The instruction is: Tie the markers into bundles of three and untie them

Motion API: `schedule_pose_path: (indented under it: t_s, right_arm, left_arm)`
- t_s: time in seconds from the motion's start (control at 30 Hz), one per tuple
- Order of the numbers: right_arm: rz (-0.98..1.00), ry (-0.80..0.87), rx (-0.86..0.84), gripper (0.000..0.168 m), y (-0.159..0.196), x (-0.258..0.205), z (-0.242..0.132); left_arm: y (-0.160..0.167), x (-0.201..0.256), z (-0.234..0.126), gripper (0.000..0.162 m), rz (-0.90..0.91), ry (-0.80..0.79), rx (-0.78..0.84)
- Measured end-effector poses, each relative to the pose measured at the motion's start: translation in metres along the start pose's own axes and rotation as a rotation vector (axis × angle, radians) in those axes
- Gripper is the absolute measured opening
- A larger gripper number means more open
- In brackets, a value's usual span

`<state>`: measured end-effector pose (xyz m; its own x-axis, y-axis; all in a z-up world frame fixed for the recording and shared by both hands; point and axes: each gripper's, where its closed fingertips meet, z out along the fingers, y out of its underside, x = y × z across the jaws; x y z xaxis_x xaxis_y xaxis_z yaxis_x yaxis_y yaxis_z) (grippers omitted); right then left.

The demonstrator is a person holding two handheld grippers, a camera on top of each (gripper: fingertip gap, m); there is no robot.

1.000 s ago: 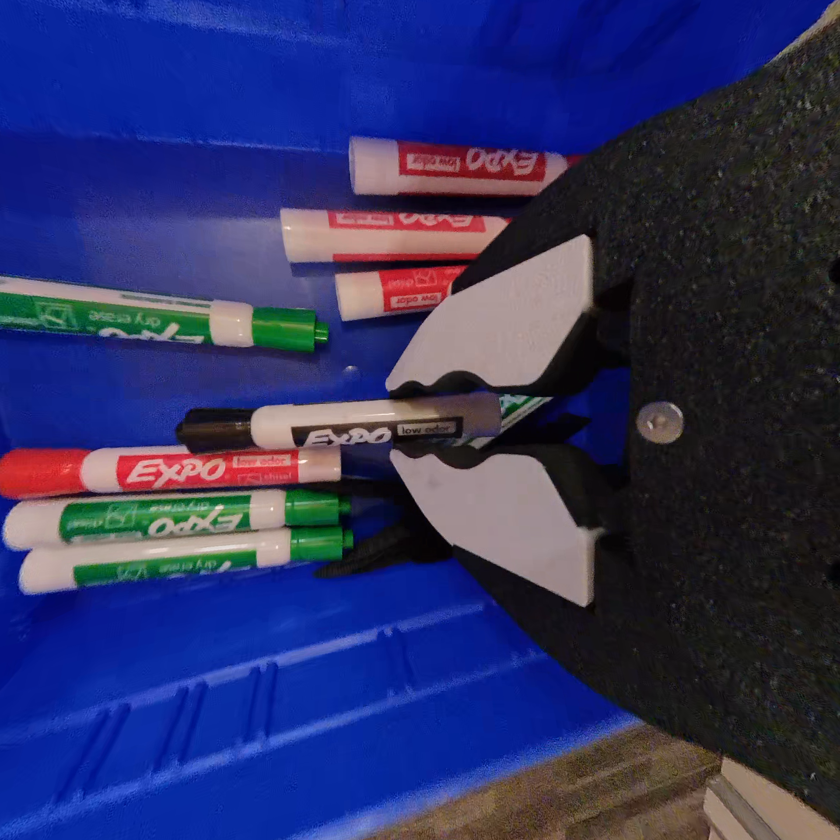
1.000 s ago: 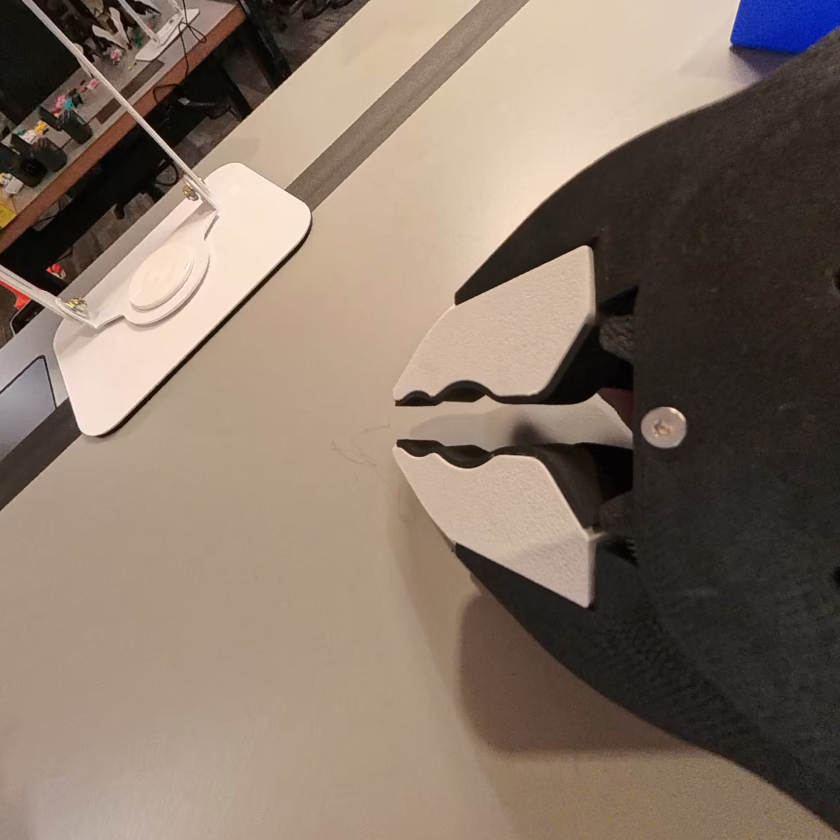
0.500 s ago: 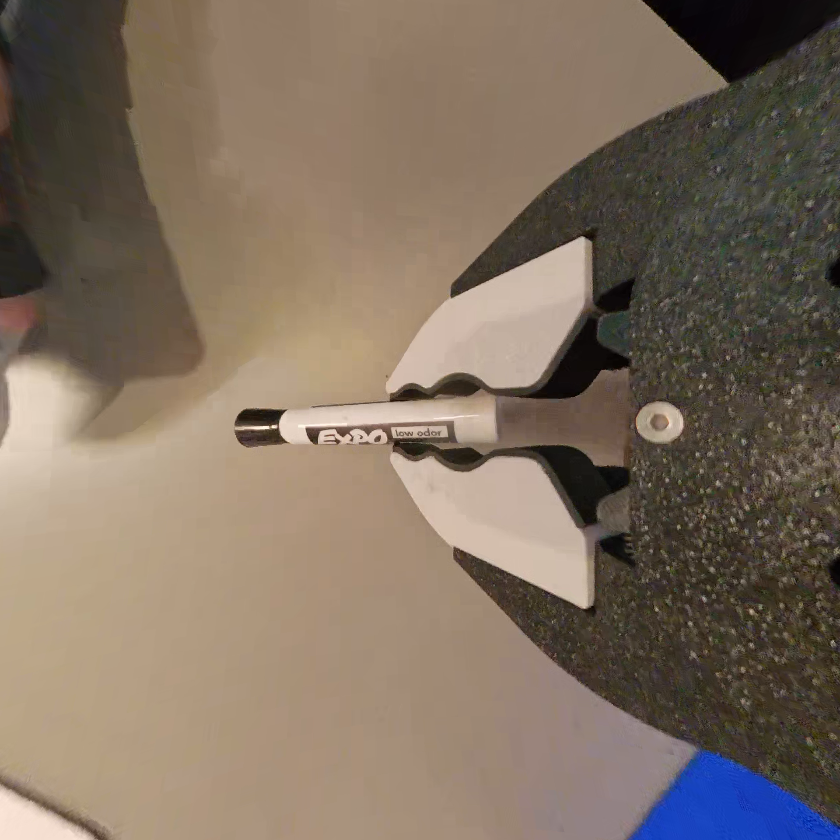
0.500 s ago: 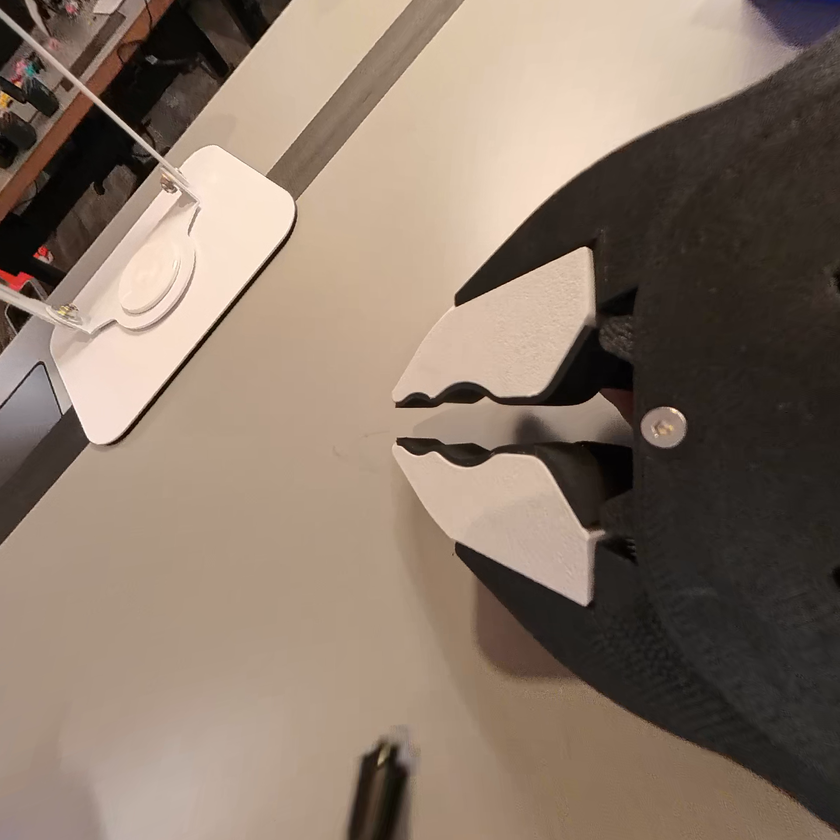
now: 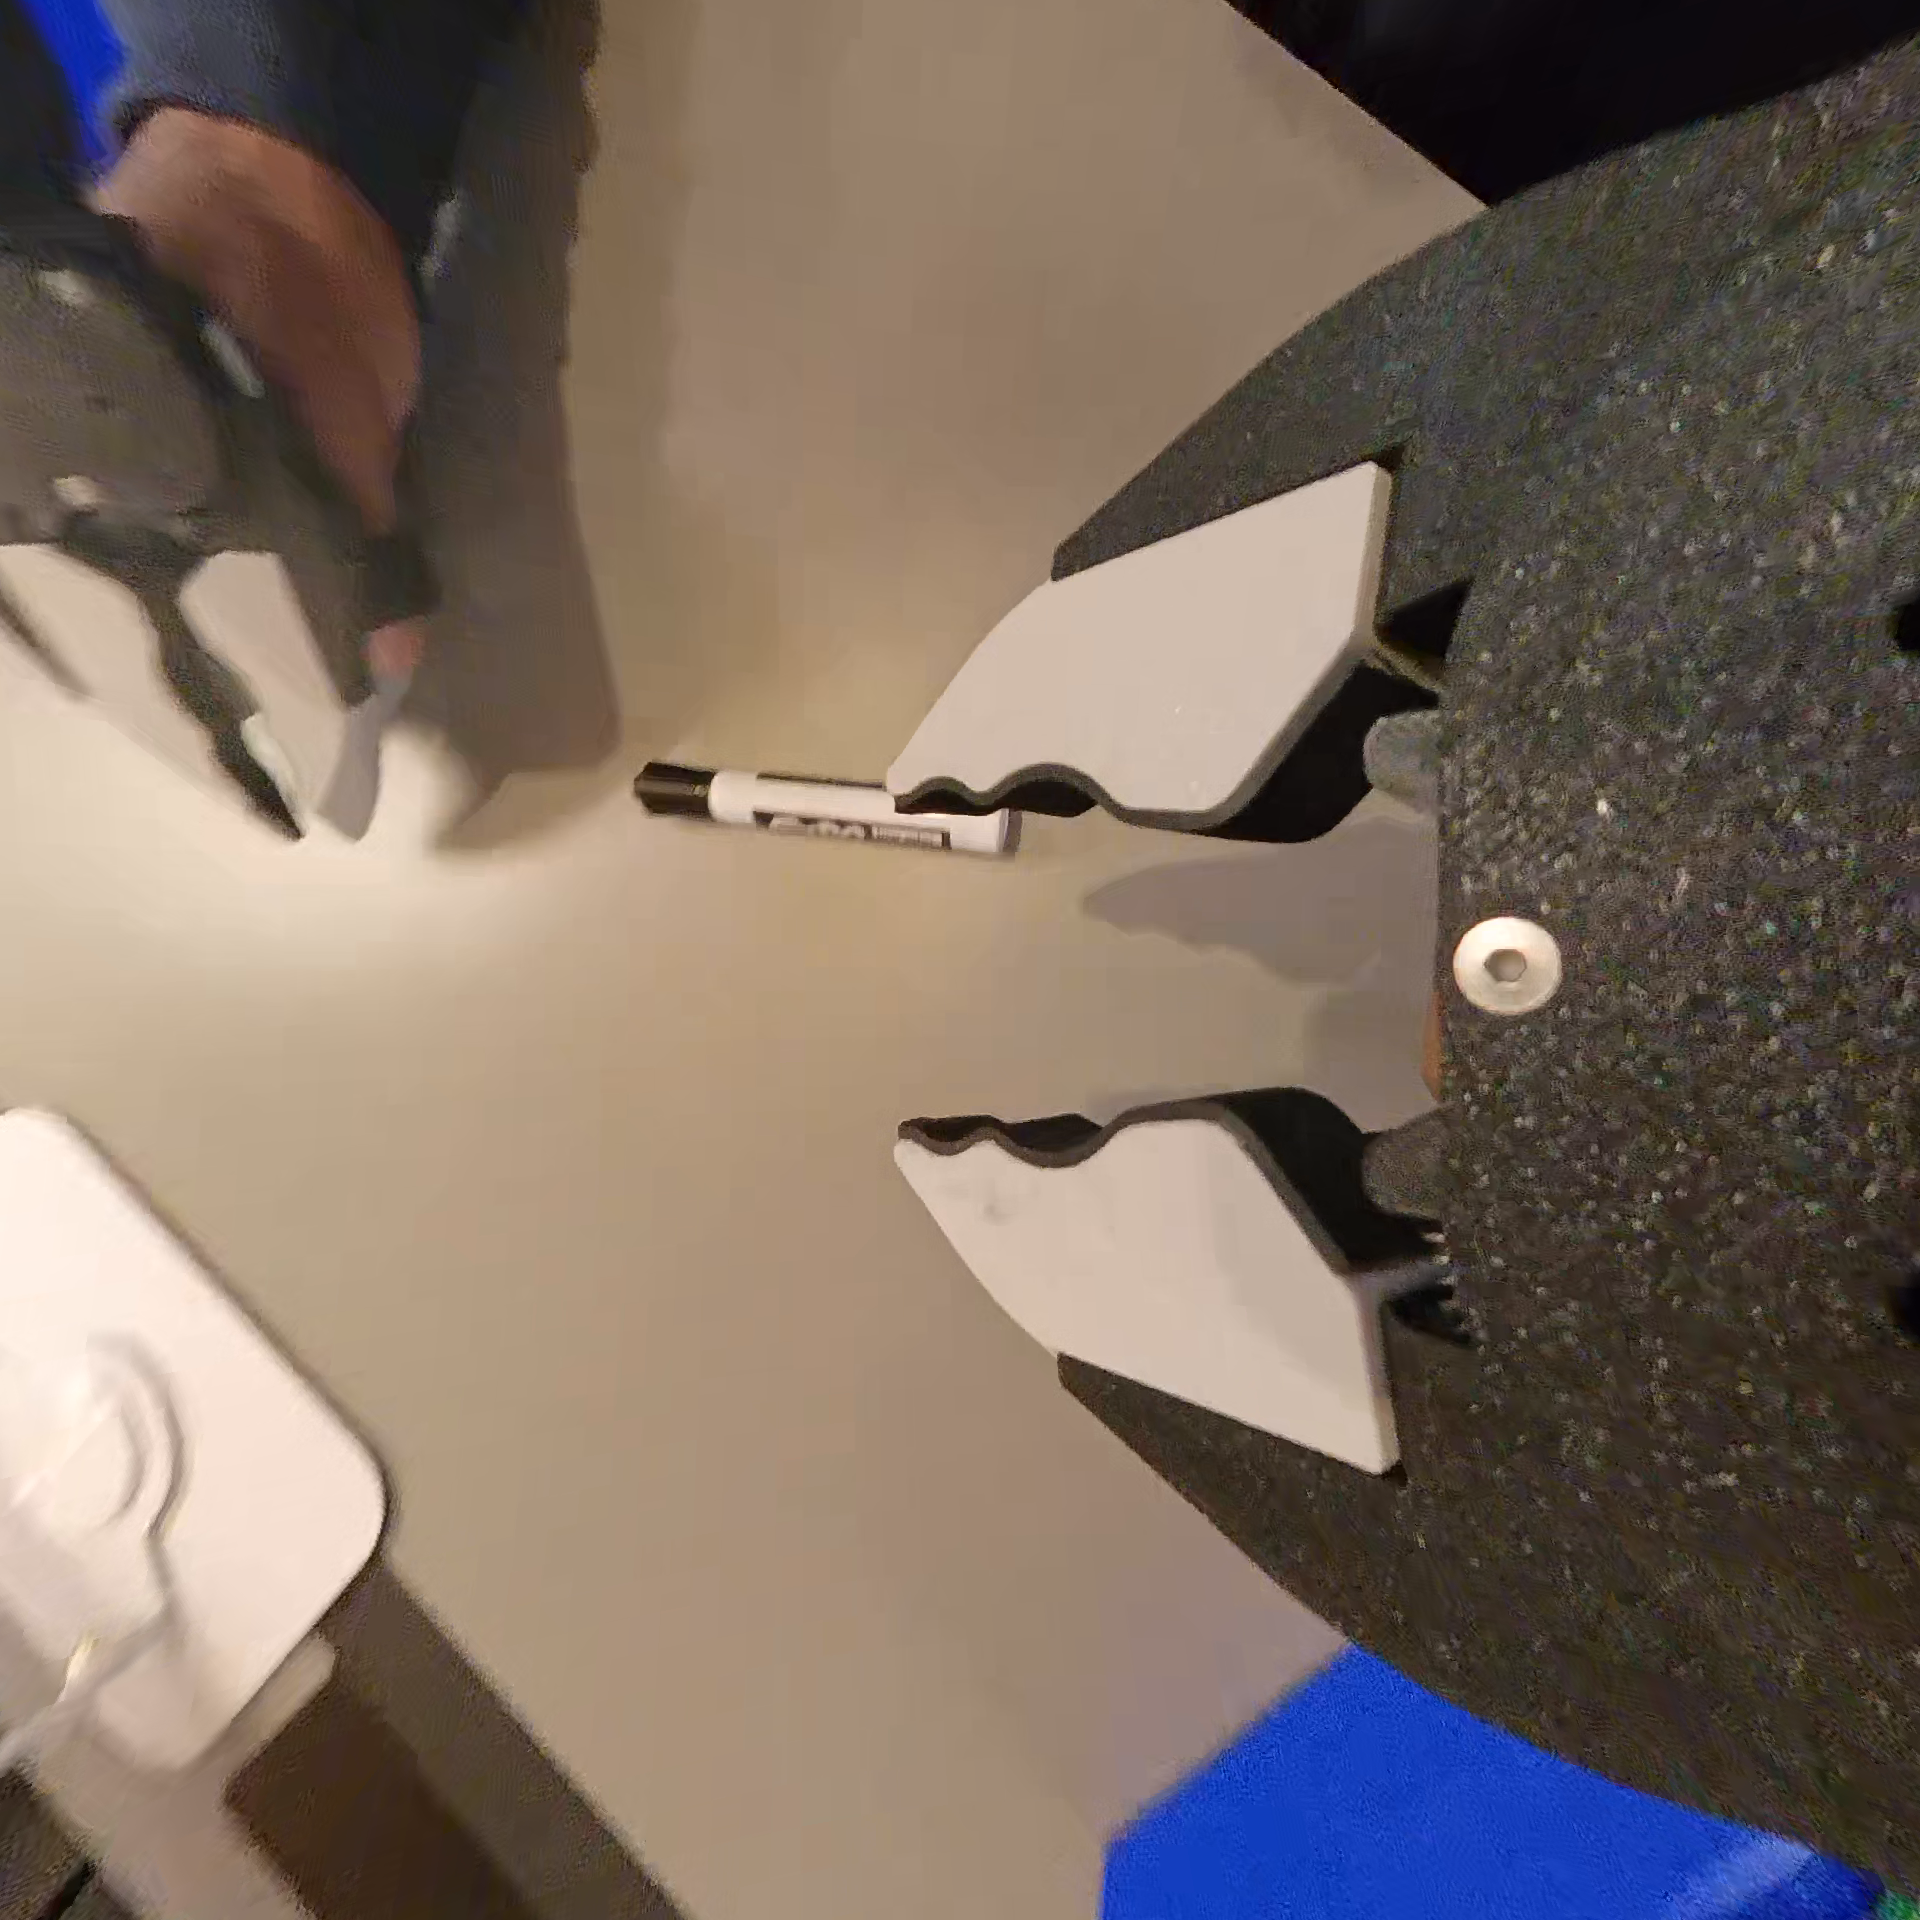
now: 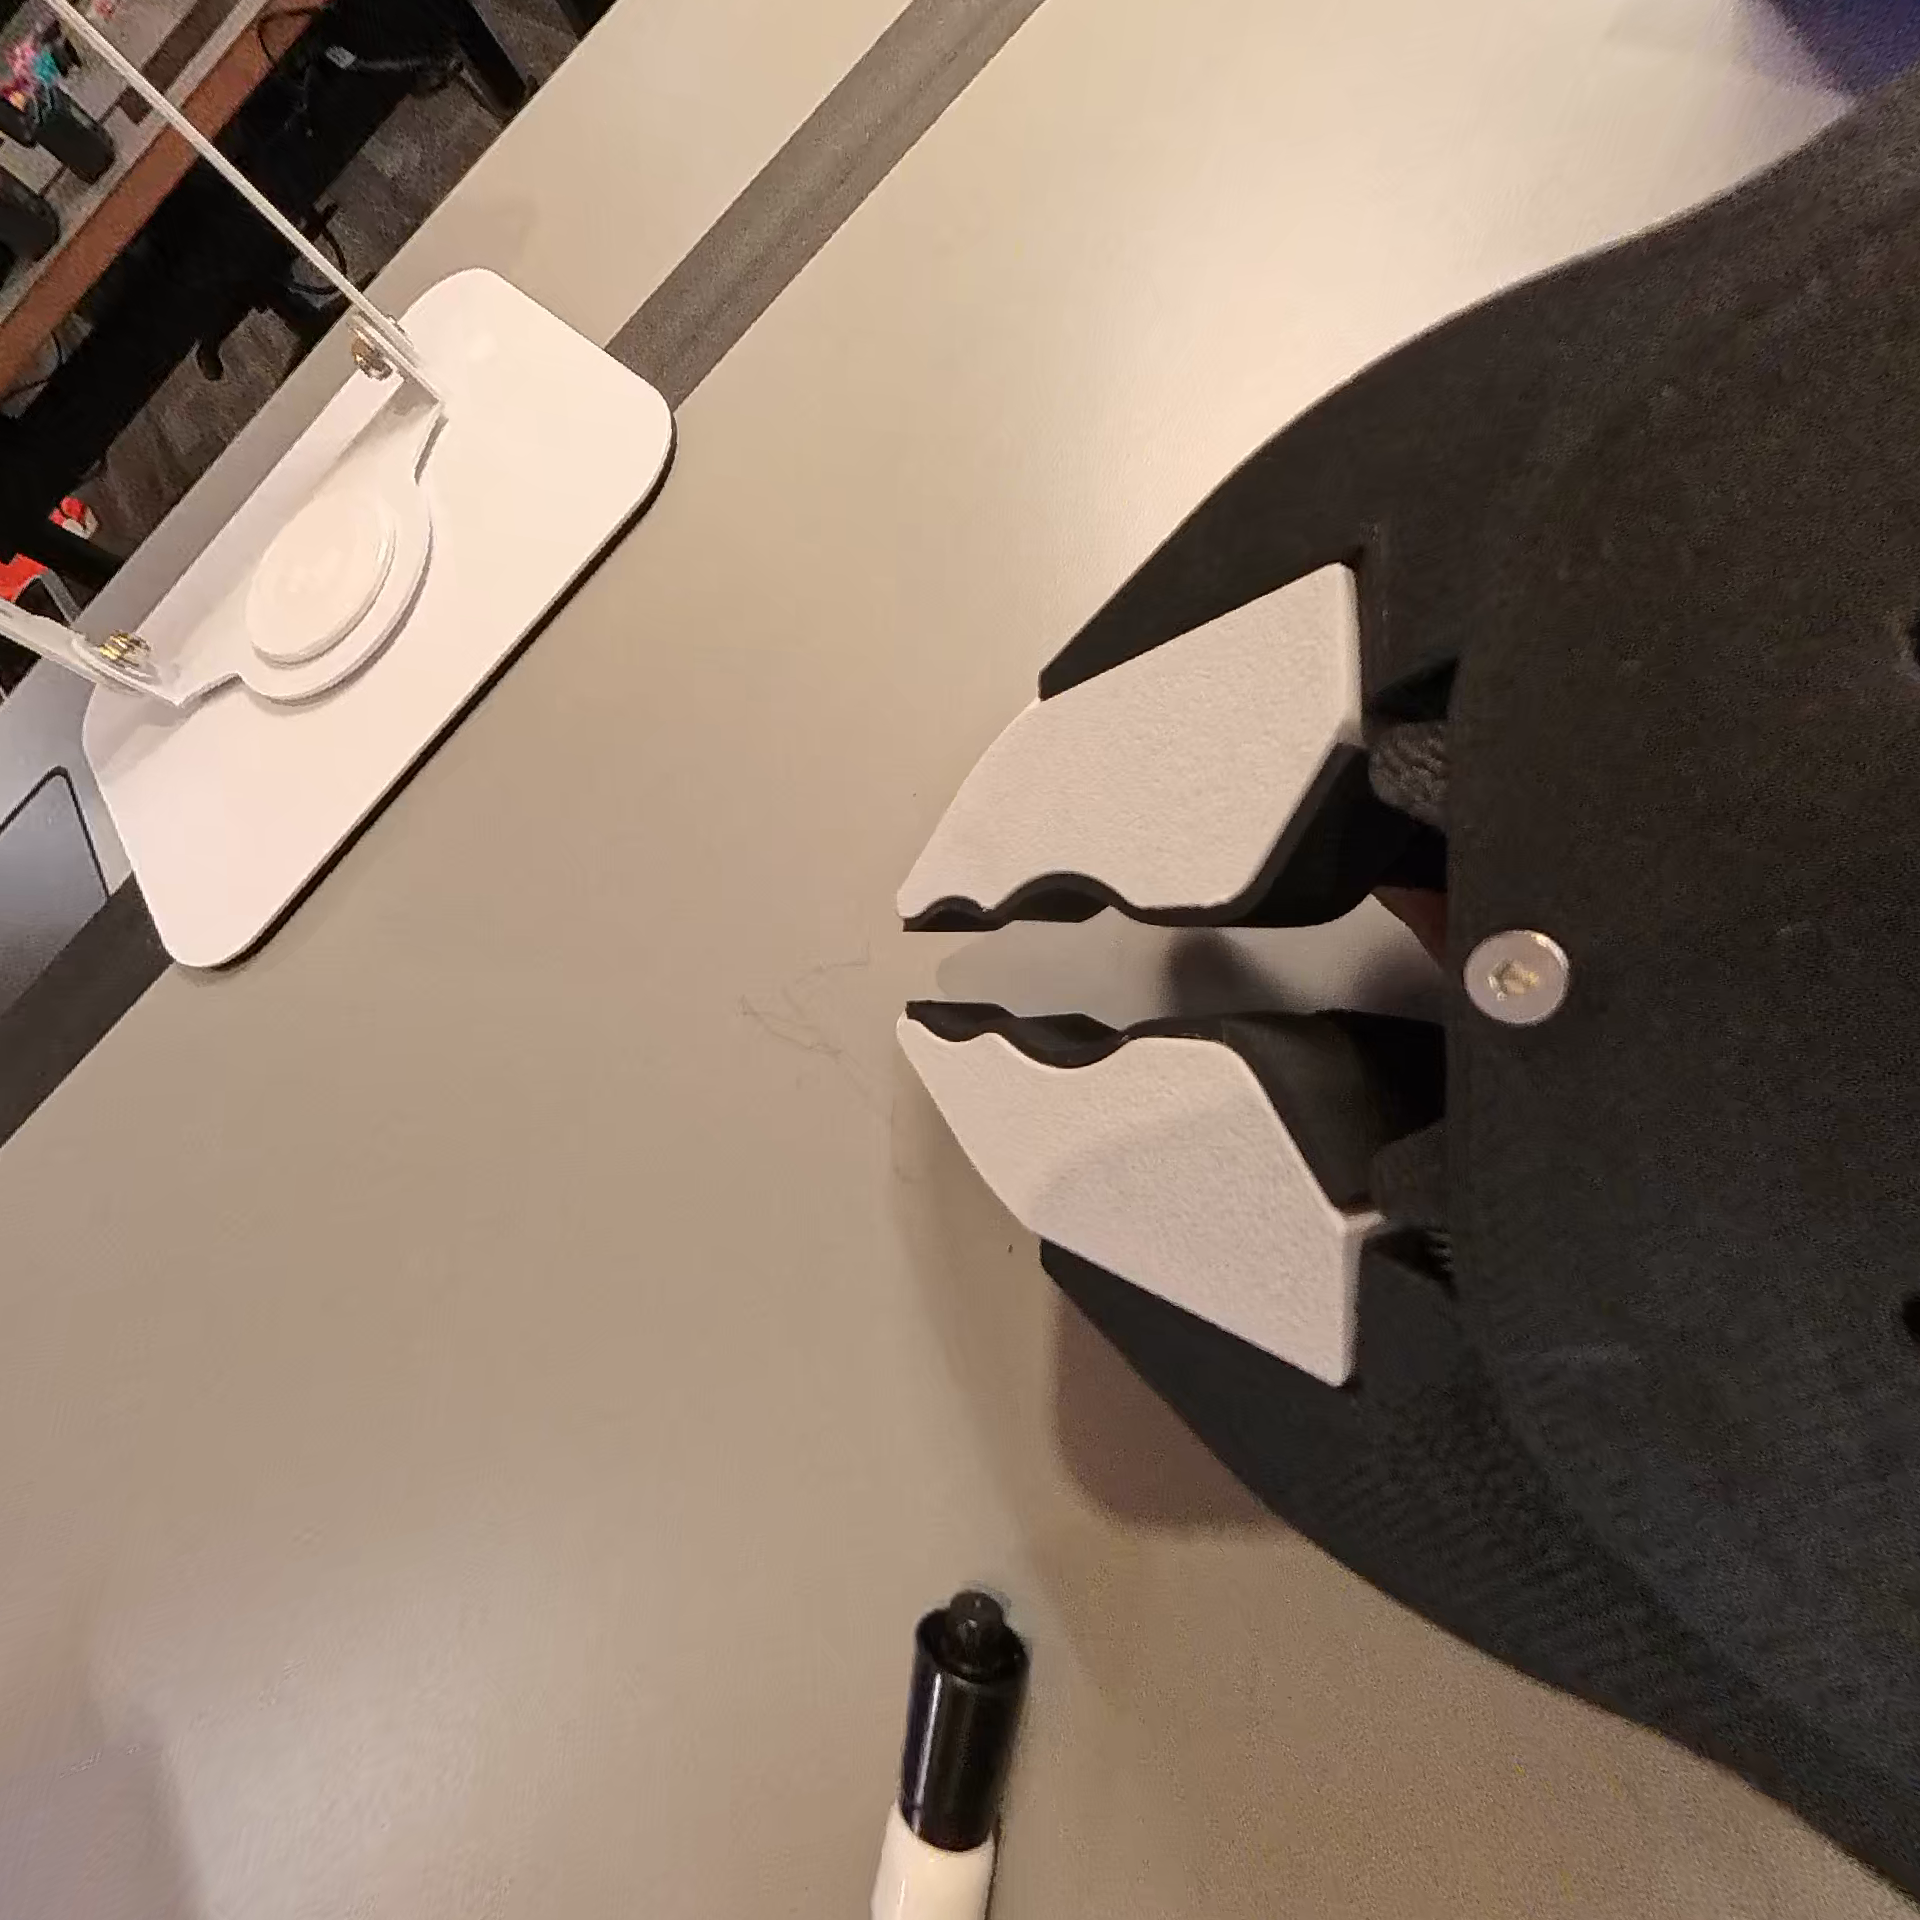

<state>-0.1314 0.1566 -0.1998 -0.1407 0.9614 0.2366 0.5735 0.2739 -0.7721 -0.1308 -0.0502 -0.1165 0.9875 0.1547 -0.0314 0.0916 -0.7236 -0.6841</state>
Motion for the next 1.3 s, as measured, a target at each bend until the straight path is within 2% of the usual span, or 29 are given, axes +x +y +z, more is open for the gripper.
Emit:
schedule_pose_path:
  t_s: [0.07, 0.17, 0.27, 0.37, 0.43, 0.53, 0.7, 0.8, 0.93, 1.0, 1.1, 1.17, 1.3]
  right_arm:
    - [0.002, 0.0, -0.001, 0.012, 0.0, 0.0, 0.0]
    - [0.007, -0.004, -0.004, 0.012, 0.0, 0.0, 0.001]
    - [0.006, -0.001, -0.007, 0.013, 0.001, 0.001, 0.001]
    - [-0.004, 0.013, -0.014, 0.013, 0.001, 0.001, 0.001]
    - [-0.014, 0.024, -0.018, 0.013, 0.002, 0.001, 0.002]
    - [-0.024, 0.032, -0.021, 0.013, 0.002, 0.001, 0.002]
    - [-0.019, 0.027, -0.016, 0.013, 0.002, 0.001, 0.002]
    - [-0.016, 0.02, -0.013, 0.013, 0.001, 0.001, 0.001]
    - [-0.017, 0.01, -0.01, 0.013, 0.001, 0.0, 0.001]
    - [-0.019, 0.007, -0.009, 0.013, 0.001, -0.001, 0.001]
    - [-0.023, 0.003, -0.01, 0.013, 0.001, -0.002, 0.001]
    - [-0.025, 0.001, -0.013, 0.013, 0.002, -0.002, 0.001]
    - [-0.027, -0.002, -0.013, 0.013, 0.002, -0.003, 0.002]
  left_arm:
    - [-0.006, -0.044, -0.049, 0.051, -0.057, -0.107, 0.089]
    - [0.019, -0.114, -0.098, 0.05, -0.145, -0.245, 0.084]
    - [0.072, -0.182, -0.117, 0.05, -0.282, -0.376, -0.044]
    - [0.139, -0.227, -0.123, 0.045, -0.415, -0.503, -0.257]
    - [0.178, -0.235, -0.117, 0.035, -0.45, -0.518, -0.404]
    - [0.223, -0.233, -0.106, 0.033, -0.468, -0.507, -0.594]
    - [0.257, -0.232, -0.102, 0.035, -0.489, -0.527, -0.716]
    - [0.268, -0.23, -0.099, 0.029, -0.512, -0.507, -0.743]
    - [0.264, -0.232, -0.098, 0.02, -0.521, -0.506, -0.69]
    - [0.245, -0.231, -0.103, 0.02, -0.476, -0.534, -0.623]
    - [0.188, -0.219, -0.116, 0.019, -0.344, -0.593, -0.491]
    - [0.134, -0.196, -0.119, 0.019, -0.202, -0.586, -0.385]
    - [0.023, -0.111, -0.09, 0.018, 0.2, -0.388, -0.142]
